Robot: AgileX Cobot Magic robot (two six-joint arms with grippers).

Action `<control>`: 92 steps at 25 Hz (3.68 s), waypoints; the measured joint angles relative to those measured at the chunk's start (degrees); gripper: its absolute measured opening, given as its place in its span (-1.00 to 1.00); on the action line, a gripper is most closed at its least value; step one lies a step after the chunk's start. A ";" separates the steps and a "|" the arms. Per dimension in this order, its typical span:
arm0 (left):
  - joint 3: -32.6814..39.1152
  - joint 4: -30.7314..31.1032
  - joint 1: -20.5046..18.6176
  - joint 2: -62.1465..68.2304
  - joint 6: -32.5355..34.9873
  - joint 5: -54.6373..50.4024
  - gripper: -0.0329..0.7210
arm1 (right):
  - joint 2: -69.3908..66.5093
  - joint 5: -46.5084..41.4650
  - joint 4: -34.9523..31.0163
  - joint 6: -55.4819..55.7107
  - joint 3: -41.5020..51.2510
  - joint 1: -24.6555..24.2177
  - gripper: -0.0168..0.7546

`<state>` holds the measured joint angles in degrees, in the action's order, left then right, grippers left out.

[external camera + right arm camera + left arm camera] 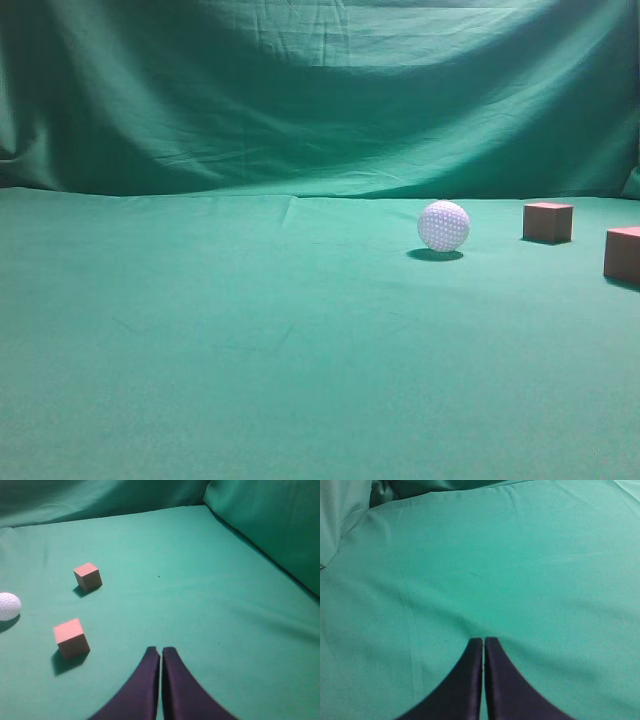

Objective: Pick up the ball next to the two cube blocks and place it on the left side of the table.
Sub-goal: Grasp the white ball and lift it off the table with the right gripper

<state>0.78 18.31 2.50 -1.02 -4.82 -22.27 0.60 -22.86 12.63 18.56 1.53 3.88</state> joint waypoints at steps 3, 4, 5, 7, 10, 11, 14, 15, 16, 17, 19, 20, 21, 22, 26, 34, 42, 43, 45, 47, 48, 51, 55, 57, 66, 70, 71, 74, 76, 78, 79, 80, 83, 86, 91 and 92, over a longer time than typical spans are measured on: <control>0.00 0.00 0.00 0.00 0.00 0.00 -0.91 | 0.00 0.00 0.00 0.00 0.00 0.00 -0.96; 0.00 0.00 0.00 0.00 0.00 0.00 -0.91 | 0.00 0.00 0.00 0.00 0.00 0.00 -0.96; 0.00 0.00 0.00 0.00 0.00 0.00 -0.91 | 0.00 0.00 0.00 0.00 0.00 0.00 -0.96; 0.00 0.00 0.00 0.00 0.00 0.00 -0.91 | 0.00 0.00 0.00 0.00 0.00 0.00 -0.96; 0.00 0.00 0.00 0.00 0.00 0.00 -0.91 | 0.00 0.00 0.00 0.00 0.00 0.00 -0.96; 0.00 0.00 0.00 0.00 0.00 0.00 -0.91 | 0.00 0.00 0.00 0.00 0.00 0.00 -0.96; 0.00 0.00 0.00 0.00 0.00 0.00 -0.91 | 0.00 0.00 0.00 0.00 0.00 0.00 -0.96; 0.00 0.00 0.00 0.00 0.00 0.00 -0.91 | 0.00 0.00 0.00 0.00 0.00 0.00 -0.96; 0.00 0.00 0.00 0.00 0.00 0.00 -0.91 | 0.00 0.00 0.00 0.00 0.00 0.00 -0.96; 0.00 0.00 0.00 0.00 0.00 0.00 -0.91 | 0.00 0.00 0.23 -0.11 0.00 0.00 -0.96; 0.00 0.00 0.00 0.00 0.00 0.00 -0.91 | 0.00 0.00 2.37 -0.82 0.00 0.00 -0.96; 0.00 0.00 0.00 0.00 0.00 0.00 -0.91 | 0.00 0.23 3.48 -0.94 0.00 0.00 -0.96; 0.00 0.00 0.00 0.00 0.00 0.00 -0.91 | 0.00 1.40 4.10 -0.96 0.00 0.00 -0.96; 0.00 0.00 0.00 0.00 0.00 0.00 -0.91 | 0.00 3.64 4.37 -0.82 0.11 0.00 -0.96; 0.00 0.00 0.00 0.00 0.00 0.00 -0.91 | 0.00 20.66 4.96 3.40 0.11 0.00 -0.96; 0.00 0.00 0.00 0.00 0.00 0.00 -0.91 | -5.47 33.02 6.72 8.64 -5.45 0.10 -0.96; 0.00 0.00 0.00 0.00 0.00 0.00 -0.91 | -34.86 5.73 6.47 8.66 -27.56 6.36 -0.96; 0.00 0.00 0.00 0.00 0.00 0.00 -0.91 | -39.19 2.87 5.99 7.25 -29.74 7.79 -0.96; 0.00 0.00 0.00 0.00 0.00 0.00 -0.91 | -46.71 -2.17 5.40 3.90 -33.71 10.59 -0.96; 0.00 0.00 0.00 0.00 0.00 0.00 -0.91 | -53.73 -7.70 4.87 1.81 -38.38 13.81 -0.96; 0.00 0.00 0.00 0.00 0.00 0.00 -0.91 | -57.35 -10.12 4.77 1.07 -40.45 15.32 -0.96; 0.00 0.00 0.00 0.00 0.00 0.00 -0.91 | -67.02 -16.01 3.20 0.26 -48.25 18.69 -0.96; 0.00 0.00 0.00 0.00 0.00 0.00 -0.91 | -79.71 -23.93 -5.39 -6.41 -58.24 20.20 -0.96; 0.00 0.00 0.00 0.00 0.00 0.00 -0.91 | -86.30 -27.20 -11.79 -11.57 -63.65 20.24 -0.96; 0.00 0.00 0.00 0.00 0.00 0.00 -0.91 | -105.48 -26.67 -22.96 -29.15 -78.80 20.67 -0.37; 0.00 0.00 0.00 0.00 0.00 0.00 -0.91 | -109.87 -24.02 -25.42 -32.97 -80.53 20.67 0.38; 0.00 0.00 0.00 0.00 0.00 0.00 -0.91 | -110.76 -22.93 -25.88 -33.21 -80.77 20.67 0.53; 0.00 0.00 0.00 0.00 0.00 0.00 -0.91 | -112.82 -20.14 -26.50 -33.44 -80.79 20.67 0.63; 0.00 0.00 0.00 0.00 0.00 0.00 -0.91 | -113.96 -18.90 -26.53 -33.44 -80.79 20.67 0.63; 0.00 0.00 0.00 0.00 0.00 0.00 -0.91 | -114.91 -18.35 -26.53 -33.44 -80.79 20.67 0.43; 0.00 0.00 0.00 0.00 0.00 0.00 -0.91 | -115.35 -18.07 -26.53 -33.67 -80.89 20.67 0.32; 0.00 0.00 0.00 0.00 0.00 0.00 -0.91 | -115.48 -17.95 -26.63 -33.67 -80.88 20.67 0.22; 0.00 0.00 0.00 0.00 0.00 0.00 -0.91 | -116.09 -17.72 -26.63 -33.91 -81.25 20.67 -0.12; 0.00 0.00 0.00 0.00 0.00 0.00 -0.91 | -116.29 -17.85 -26.63 -34.03 -81.88 20.67 -0.11; 0.00 0.00 0.00 0.00 0.00 0.00 -0.91 | -117.06 -24.16 -27.85 -34.87 -90.14 22.05 -0.11; 0.00 0.00 0.00 0.00 0.00 0.00 -0.91 | -117.06 -24.98 -28.94 -35.33 -92.98 22.98 -0.11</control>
<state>0.78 18.31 2.50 -1.02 -4.82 -22.27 -116.46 -47.84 -16.30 -16.77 -91.46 26.85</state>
